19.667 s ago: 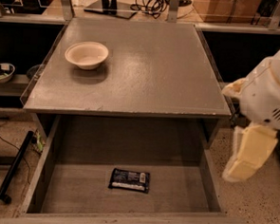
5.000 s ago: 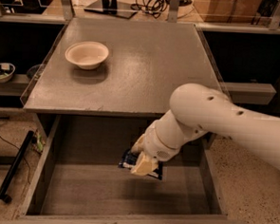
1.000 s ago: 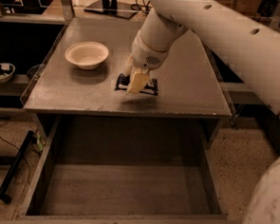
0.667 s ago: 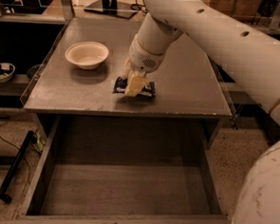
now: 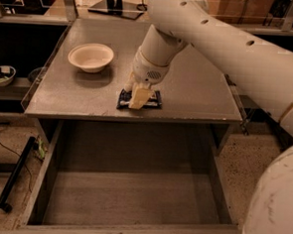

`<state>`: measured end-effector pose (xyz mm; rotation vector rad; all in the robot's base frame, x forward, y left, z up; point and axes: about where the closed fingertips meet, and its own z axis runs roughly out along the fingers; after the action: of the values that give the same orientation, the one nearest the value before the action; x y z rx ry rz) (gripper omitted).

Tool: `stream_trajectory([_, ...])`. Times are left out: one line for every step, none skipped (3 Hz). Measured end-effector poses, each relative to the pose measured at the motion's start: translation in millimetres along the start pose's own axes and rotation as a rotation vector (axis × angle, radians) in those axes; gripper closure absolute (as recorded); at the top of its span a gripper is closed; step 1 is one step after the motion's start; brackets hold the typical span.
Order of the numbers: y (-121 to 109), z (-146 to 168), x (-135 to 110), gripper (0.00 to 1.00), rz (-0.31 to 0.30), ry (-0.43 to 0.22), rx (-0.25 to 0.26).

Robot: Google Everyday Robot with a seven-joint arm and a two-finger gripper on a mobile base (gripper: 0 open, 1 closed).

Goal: Pick rxbar blueberry from top drawer and place on counter

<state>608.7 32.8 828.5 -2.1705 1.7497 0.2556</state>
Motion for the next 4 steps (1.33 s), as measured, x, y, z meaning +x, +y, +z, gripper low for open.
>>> stream_trajectory([3.0, 5.0, -1.7, 0.98, -0.007, -0.006, -0.017])
stream_trajectory([3.0, 5.0, -1.7, 0.76, -0.008, -0.006, -0.017])
stream_trajectory([3.0, 5.0, -1.7, 0.52, -0.008, -0.006, -0.017])
stream_trajectory([3.0, 5.0, -1.7, 0.29, -0.008, -0.006, -0.017])
